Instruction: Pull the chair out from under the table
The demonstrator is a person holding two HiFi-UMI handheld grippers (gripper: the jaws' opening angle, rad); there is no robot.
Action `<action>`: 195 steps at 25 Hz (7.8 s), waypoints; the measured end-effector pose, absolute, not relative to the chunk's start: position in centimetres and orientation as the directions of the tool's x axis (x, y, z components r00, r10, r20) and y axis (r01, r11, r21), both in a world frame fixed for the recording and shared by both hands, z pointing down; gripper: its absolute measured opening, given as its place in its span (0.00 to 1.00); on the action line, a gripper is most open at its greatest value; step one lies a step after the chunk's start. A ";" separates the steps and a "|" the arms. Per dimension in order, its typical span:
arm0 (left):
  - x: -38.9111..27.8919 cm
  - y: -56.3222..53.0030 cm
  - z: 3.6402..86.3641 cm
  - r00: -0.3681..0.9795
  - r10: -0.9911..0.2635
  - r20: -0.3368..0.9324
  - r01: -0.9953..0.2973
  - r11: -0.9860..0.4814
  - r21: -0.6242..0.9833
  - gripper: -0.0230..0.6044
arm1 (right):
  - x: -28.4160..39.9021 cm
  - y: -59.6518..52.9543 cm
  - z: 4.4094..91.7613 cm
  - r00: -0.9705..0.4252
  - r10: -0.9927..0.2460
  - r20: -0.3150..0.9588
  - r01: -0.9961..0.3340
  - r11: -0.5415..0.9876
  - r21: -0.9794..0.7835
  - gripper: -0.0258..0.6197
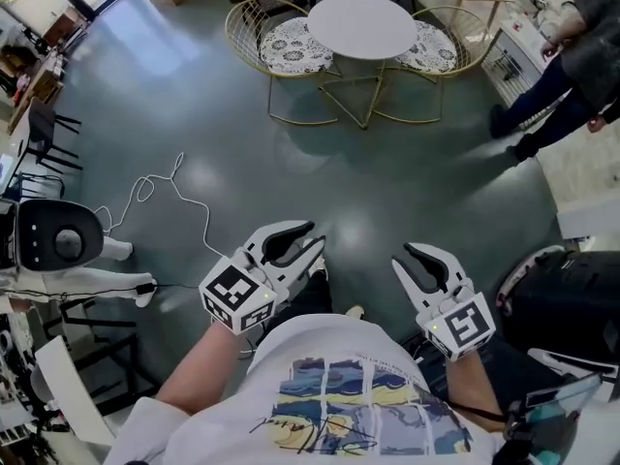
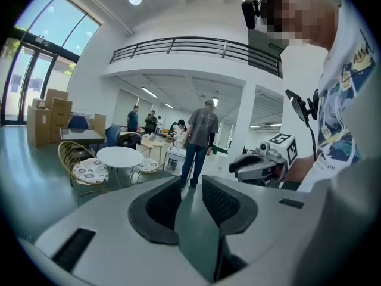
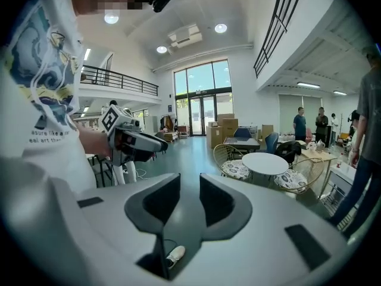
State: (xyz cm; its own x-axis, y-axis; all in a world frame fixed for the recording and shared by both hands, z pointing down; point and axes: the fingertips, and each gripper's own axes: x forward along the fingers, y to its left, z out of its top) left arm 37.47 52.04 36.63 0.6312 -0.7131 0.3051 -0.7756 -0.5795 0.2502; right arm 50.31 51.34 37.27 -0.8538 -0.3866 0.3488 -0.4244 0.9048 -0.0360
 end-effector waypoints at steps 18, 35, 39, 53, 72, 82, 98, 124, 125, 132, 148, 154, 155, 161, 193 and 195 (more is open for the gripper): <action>11.7 32.7 37.7 0.450 -0.851 0.272 -0.880 -0.371 0.297 0.21 | 22.4 28.0 36.5 -0.910 -0.211 0.357 -0.219 0.975 0.018 0.18; -9.3 1.6 42.0 0.260 -0.855 0.449 -0.955 -0.158 0.253 0.24 | 5.1 -4.7 38.0 -0.940 -0.122 0.318 -0.143 0.989 -0.045 0.18; -15.3 -4.6 44.7 0.267 -0.837 0.478 -0.953 -0.154 0.263 0.25 | 1.8 -8.7 38.6 -0.921 -0.152 0.360 -0.172 0.985 -0.026 0.18; -31.6 -25.9 61.2 0.438 -0.577 0.689 -0.899 -0.301 0.318 0.33 | -10.8 -19.8 40.9 -0.721 -0.498 0.481 -0.577 0.817 -0.019 0.18; -32.1 -33.1 75.5 0.401 -0.331 0.854 -0.911 -0.044 0.410 0.20 | -7.2 -17.0 42.3 -0.476 -0.652 0.591 -0.814 0.581 -0.016 0.18; -34.2 -32.7 75.7 0.332 -0.380 0.863 -0.888 0.183 0.422 0.10 | -6.9 -16.5 42.0 -0.487 -0.652 0.581 -0.810 0.586 -0.022 0.18; -49.0 -25.9 75.8 0.242 -0.404 0.882 -0.839 0.369 0.399 0.07 | -10.9 -17.2 42.7 -0.570 -0.595 0.567 -0.740 0.671 -0.040 0.18; -60.0 -21.0 76.0 0.175 -0.389 0.904 -0.829 0.436 0.348 0.07 | -13.2 -18.8 43.8 -0.636 -0.515 0.574 -0.658 0.751 -0.055 0.18; -60.1 -21.0 76.0 0.162 -0.386 0.908 -0.834 0.438 0.335 0.07 | -12.9 -18.8 43.9 -0.638 -0.513 0.574 -0.656 0.753 -0.056 0.18; -60.2 -19.3 72.6 -0.031 -0.409 0.912 -0.900 0.407 0.153 0.25 | -9.0 -18.1 44.2 -0.678 -0.493 0.546 -0.623 0.779 -0.070 0.18; -35.9 -12.8 47.8 0.105 -0.840 0.532 -0.982 -0.005 0.187 0.25 | -1.5 -16.4 40.8 -0.824 -0.381 0.419 -0.441 0.896 -0.053 0.18; -20.5 -9.1 42.0 0.352 -0.821 0.449 -0.936 -0.308 0.170 0.25 | 0.2 -13.9 39.7 -0.863 -0.303 0.404 -0.344 0.938 -0.032 0.18; -18.2 -8.6 41.4 0.390 -0.808 0.441 -0.921 -0.348 0.177 0.25 | 0.7 -13.6 39.6 -0.868 -0.295 0.401 -0.333 0.943 -0.026 0.18; -6.1 -4.8 39.6 0.598 -0.653 0.465 -0.781 -0.605 0.154 0.09 | 2.9 -11.3 38.7 -0.893 -0.248 0.375 -0.271 0.962 -0.009 0.18; -4.2 -5.2 39.8 0.665 -0.571 0.482 -0.715 -0.673 0.188 0.05 | 4.0 -9.4 38.1 -0.867 -0.296 0.401 -0.302 0.952 0.049 0.06; -4.9 -5.6 39.8 0.665 -0.572 0.480 -0.715 -0.673 0.188 0.05 | 3.3 -9.8 38.1 -0.868 -0.294 0.400 -0.301 0.953 0.046 0.06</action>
State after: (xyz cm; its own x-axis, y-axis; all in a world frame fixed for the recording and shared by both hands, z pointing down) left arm -4.92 -5.58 39.81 0.6650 -0.5724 0.4797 -0.7151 -0.6733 0.1880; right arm 3.32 -9.78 38.07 -0.8684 -0.2937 0.3996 -0.3009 0.9525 0.0462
